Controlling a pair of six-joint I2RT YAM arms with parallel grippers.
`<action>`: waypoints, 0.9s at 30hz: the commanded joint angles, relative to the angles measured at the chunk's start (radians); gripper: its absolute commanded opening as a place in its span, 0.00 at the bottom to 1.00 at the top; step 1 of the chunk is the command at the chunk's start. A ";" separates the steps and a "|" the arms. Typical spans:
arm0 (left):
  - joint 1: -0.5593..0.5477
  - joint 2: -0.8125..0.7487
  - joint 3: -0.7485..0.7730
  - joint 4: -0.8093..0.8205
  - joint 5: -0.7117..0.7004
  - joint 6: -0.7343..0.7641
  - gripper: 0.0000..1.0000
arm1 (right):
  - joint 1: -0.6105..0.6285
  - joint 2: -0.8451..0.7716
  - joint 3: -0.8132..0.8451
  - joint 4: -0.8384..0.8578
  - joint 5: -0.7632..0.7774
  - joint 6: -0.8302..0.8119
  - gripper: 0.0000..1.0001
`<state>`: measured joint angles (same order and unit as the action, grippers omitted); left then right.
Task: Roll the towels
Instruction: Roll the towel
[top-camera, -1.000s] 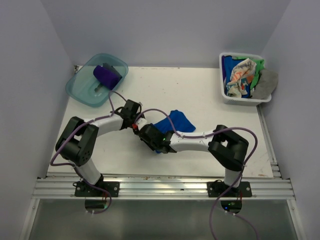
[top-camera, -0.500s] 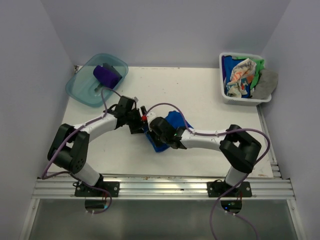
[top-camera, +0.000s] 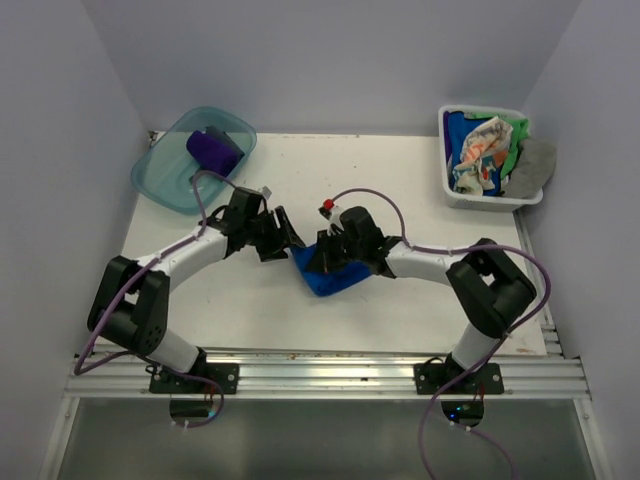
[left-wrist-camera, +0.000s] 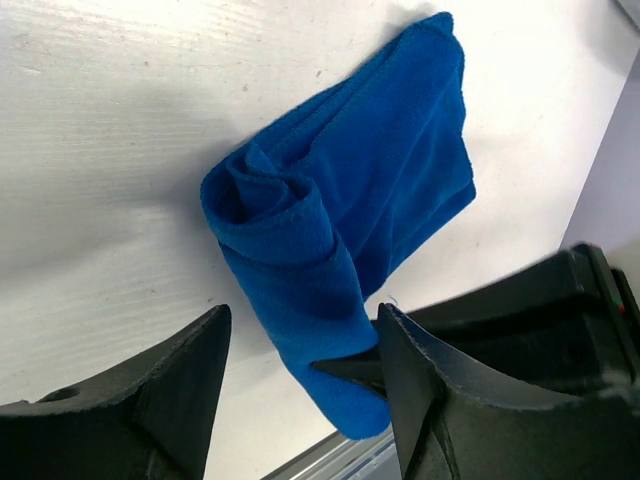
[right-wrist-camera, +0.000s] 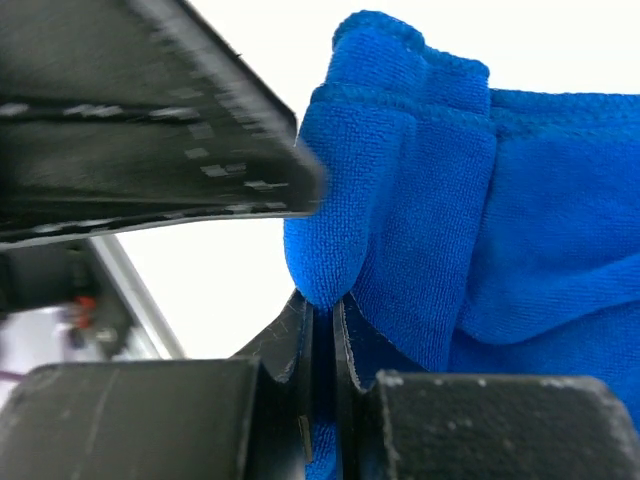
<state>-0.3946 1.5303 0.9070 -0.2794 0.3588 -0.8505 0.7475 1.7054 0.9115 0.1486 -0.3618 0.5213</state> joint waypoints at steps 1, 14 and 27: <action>0.005 -0.058 0.001 0.029 0.017 0.007 0.64 | -0.054 0.017 -0.032 0.130 -0.181 0.132 0.00; -0.033 -0.004 0.013 0.149 0.086 0.001 0.55 | -0.119 0.128 -0.062 0.204 -0.284 0.221 0.00; -0.041 0.182 0.035 0.252 0.104 -0.005 0.51 | -0.139 0.146 -0.099 0.230 -0.278 0.246 0.00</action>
<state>-0.4328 1.6749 0.9100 -0.0864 0.4503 -0.8547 0.6174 1.8626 0.8261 0.3828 -0.6464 0.7662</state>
